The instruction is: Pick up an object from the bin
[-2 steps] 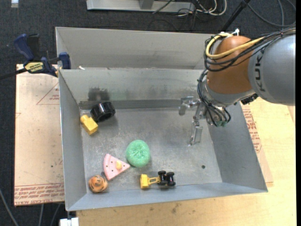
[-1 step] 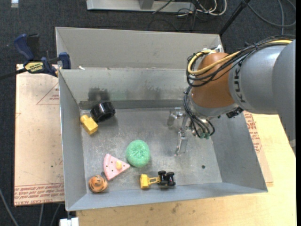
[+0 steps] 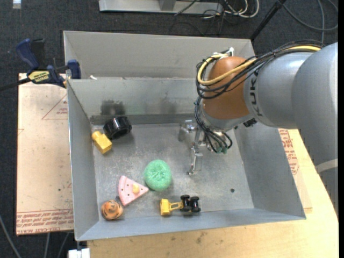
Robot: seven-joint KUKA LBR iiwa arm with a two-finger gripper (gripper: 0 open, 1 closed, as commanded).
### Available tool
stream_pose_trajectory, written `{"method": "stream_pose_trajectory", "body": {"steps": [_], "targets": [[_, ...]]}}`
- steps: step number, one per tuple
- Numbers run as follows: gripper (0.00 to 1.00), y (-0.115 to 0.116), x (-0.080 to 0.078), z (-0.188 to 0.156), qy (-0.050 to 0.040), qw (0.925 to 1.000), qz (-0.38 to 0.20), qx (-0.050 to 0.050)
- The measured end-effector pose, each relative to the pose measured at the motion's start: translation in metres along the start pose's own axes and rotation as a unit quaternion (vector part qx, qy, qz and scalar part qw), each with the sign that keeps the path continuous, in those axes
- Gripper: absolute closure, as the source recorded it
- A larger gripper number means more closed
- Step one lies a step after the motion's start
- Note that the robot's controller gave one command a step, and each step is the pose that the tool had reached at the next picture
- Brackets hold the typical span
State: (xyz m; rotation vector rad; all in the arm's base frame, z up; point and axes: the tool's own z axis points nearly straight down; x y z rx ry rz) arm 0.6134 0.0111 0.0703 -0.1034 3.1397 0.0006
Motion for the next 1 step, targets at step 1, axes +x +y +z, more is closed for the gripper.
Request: {"method": "stream_pose_trajectory", "body": {"steps": [1], "targets": [[0.00,0.0114,0.0295,-0.0009,-0.0014,0.9994,-0.035,0.000]]}}
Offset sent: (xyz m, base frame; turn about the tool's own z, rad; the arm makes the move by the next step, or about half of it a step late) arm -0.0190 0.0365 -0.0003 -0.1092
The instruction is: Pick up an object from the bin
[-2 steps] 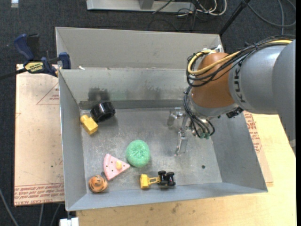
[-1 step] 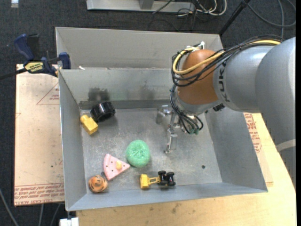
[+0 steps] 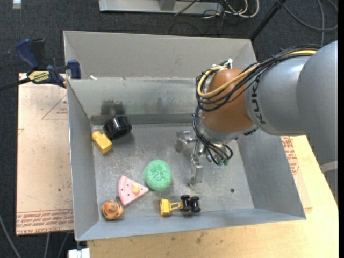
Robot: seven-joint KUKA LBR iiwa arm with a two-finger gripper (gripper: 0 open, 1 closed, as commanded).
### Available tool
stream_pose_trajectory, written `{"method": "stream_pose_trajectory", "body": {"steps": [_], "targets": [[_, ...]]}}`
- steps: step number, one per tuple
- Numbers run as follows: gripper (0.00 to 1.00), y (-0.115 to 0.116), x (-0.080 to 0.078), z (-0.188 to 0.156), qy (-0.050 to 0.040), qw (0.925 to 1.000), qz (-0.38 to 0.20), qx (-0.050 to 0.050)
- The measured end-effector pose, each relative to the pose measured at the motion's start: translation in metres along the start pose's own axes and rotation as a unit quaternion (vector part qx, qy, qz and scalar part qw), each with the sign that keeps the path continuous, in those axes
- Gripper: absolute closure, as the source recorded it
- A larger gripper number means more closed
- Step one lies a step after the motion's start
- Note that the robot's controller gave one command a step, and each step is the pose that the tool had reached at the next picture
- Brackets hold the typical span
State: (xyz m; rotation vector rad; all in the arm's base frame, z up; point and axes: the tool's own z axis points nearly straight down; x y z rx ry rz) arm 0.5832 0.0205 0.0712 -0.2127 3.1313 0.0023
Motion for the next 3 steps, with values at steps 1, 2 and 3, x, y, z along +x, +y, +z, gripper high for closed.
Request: {"method": "stream_pose_trajectory", "body": {"steps": [1,2,3], "targets": [[0.00,0.017,0.001,0.001,0.0018,1.0000,-0.008,0.000],[0.00,0.048,0.021,0.001,0.0000,0.9966,-0.082,0.000],[0.00,0.073,0.025,0.001,0.0007,0.9952,-0.098,0.000]]}}
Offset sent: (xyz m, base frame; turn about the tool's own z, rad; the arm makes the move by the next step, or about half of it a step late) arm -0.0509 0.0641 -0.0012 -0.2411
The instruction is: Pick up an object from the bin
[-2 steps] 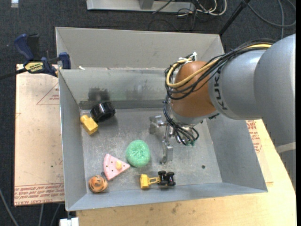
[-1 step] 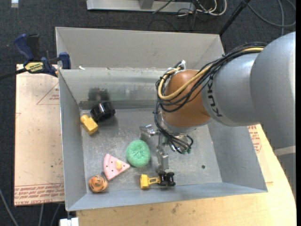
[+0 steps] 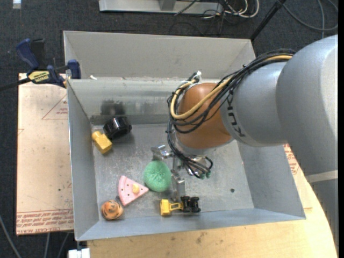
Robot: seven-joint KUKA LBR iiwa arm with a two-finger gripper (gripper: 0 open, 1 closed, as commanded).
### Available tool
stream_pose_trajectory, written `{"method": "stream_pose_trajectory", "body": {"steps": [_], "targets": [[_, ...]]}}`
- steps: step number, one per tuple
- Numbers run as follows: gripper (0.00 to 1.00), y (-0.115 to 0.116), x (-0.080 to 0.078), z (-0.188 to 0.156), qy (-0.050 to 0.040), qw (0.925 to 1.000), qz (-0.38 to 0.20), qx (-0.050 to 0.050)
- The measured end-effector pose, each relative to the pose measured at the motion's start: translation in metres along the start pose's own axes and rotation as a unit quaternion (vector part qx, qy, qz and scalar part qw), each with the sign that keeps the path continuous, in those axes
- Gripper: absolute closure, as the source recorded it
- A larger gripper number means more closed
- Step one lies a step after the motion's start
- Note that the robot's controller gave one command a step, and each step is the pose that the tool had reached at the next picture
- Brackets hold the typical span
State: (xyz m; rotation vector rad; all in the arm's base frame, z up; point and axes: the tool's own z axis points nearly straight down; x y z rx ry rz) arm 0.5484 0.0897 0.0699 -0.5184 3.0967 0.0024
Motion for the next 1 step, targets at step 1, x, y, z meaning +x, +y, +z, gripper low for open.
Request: {"method": "stream_pose_trajectory", "body": {"steps": [1], "targets": [[1.00,0.0354,-0.0097,0.0001,-0.0002,0.9978,-0.067,0.000]]}}
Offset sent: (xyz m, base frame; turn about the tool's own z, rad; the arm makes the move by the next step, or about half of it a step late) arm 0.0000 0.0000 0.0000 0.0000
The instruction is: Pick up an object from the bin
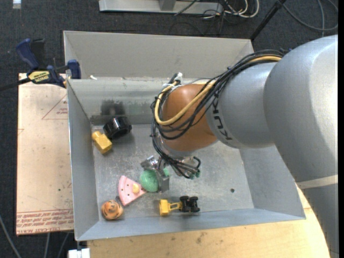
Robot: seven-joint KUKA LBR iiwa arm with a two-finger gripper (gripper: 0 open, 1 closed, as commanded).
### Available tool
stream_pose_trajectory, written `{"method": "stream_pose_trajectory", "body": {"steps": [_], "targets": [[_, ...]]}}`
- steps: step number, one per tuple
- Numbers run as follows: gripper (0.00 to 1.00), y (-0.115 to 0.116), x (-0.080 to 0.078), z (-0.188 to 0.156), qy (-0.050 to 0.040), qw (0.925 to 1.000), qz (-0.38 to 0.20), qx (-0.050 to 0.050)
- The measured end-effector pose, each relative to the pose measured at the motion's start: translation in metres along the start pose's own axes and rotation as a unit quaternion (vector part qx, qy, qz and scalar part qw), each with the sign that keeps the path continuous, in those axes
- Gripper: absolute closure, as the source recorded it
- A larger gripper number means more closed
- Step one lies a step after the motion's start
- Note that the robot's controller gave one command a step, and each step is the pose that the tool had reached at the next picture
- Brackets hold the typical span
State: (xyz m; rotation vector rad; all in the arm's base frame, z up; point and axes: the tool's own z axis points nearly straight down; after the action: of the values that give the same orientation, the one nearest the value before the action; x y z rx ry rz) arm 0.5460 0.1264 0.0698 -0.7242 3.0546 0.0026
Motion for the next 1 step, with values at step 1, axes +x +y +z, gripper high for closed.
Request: {"method": "stream_pose_trajectory", "body": {"steps": [1], "targets": [[1.00,0.0000,0.0000,0.0000,0.0000,1.0000,0.000,0.000]]}}
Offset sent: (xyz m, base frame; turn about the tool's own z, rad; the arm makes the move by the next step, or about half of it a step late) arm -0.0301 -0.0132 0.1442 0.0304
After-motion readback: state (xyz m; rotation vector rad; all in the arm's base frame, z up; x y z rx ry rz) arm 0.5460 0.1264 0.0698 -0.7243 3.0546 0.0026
